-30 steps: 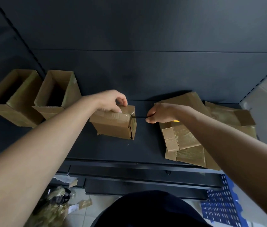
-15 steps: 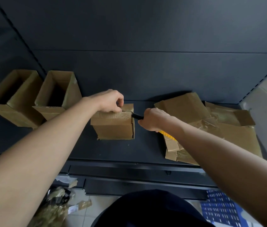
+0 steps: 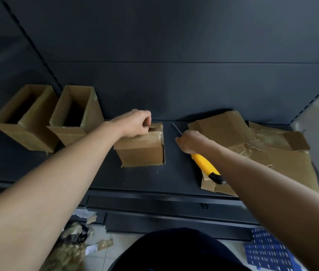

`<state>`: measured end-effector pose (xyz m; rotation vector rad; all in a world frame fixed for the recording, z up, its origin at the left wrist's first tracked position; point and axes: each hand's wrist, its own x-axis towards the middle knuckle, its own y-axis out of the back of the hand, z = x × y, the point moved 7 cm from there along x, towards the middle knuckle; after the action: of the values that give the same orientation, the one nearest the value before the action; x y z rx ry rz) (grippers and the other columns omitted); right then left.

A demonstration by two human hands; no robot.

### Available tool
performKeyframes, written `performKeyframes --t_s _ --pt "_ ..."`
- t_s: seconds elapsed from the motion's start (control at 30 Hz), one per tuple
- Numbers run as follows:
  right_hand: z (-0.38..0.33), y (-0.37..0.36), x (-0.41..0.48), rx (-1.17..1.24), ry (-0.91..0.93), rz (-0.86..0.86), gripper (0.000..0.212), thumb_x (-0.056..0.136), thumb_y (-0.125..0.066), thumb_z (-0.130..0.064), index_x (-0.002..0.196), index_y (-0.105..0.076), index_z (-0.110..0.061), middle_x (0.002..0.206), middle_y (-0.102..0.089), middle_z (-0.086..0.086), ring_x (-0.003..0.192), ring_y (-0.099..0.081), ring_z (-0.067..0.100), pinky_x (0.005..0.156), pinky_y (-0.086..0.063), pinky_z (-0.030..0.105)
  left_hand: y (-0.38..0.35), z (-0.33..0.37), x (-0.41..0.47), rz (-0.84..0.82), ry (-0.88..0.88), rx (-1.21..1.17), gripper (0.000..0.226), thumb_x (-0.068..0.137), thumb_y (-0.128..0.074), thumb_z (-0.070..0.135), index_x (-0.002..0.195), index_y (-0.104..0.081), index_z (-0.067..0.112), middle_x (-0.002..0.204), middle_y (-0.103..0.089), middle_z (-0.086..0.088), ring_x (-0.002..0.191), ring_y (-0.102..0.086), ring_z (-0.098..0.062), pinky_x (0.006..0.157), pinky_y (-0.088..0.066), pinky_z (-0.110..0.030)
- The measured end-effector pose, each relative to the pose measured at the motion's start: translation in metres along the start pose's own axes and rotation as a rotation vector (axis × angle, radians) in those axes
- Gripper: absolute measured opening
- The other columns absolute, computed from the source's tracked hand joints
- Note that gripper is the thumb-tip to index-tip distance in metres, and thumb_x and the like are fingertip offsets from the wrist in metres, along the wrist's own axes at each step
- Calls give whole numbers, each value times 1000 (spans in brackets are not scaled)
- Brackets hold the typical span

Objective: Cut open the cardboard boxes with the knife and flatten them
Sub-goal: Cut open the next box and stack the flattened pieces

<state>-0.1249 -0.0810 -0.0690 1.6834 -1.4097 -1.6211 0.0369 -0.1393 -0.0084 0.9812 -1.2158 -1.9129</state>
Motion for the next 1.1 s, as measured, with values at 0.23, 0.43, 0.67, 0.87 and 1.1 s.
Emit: performKeyframes --t_s 0.23,0.43,0.67,0.87,1.1 --pt "-15 -47 9 166 -23 -126 47 103 -31 -7 149 -22 -6 144 -37 24 126 -45 35 92 -42 34 2 -28 -12 182 188 -183 32 86 -68 25 106 -44 24 115 -57 0 99 -57 -18 84 -51 -40" --pt "-8 -48 27 590 -89 -34 41 103 -36 -26 122 -56 5 117 -60 22 88 -50 26 74 -36 28 0 -69 -36 156 609 -452 82 77 -77 37 140 -33 6 139 -43 -9 121 -47 -27 83 -43 -34" --pt "-32 22 14 945 -2 277 65 93 -38 -63 104 -60 -3 92 -60 8 80 -60 23 72 -47 31 -24 -73 -47 22 816 -792 85 63 -88 33 129 -44 2 114 -60 -16 104 -58 -34 70 -55 -45" --pt "-67 14 -3 621 70 41 81 75 -73 -48 138 -36 -12 133 -45 11 107 -55 27 81 -56 38 -21 -67 -41 65 722 -693 46 71 -81 33 99 -59 4 98 -65 -14 87 -65 -31 74 -59 -45" --pt "-73 24 -3 515 10 134 69 62 -81 -42 116 -55 -8 102 -65 9 84 -67 27 73 -59 40 0 -51 -49 294 639 -509 28 73 -71 31 72 -51 12 72 -54 -1 78 -59 -23 63 -45 -29"
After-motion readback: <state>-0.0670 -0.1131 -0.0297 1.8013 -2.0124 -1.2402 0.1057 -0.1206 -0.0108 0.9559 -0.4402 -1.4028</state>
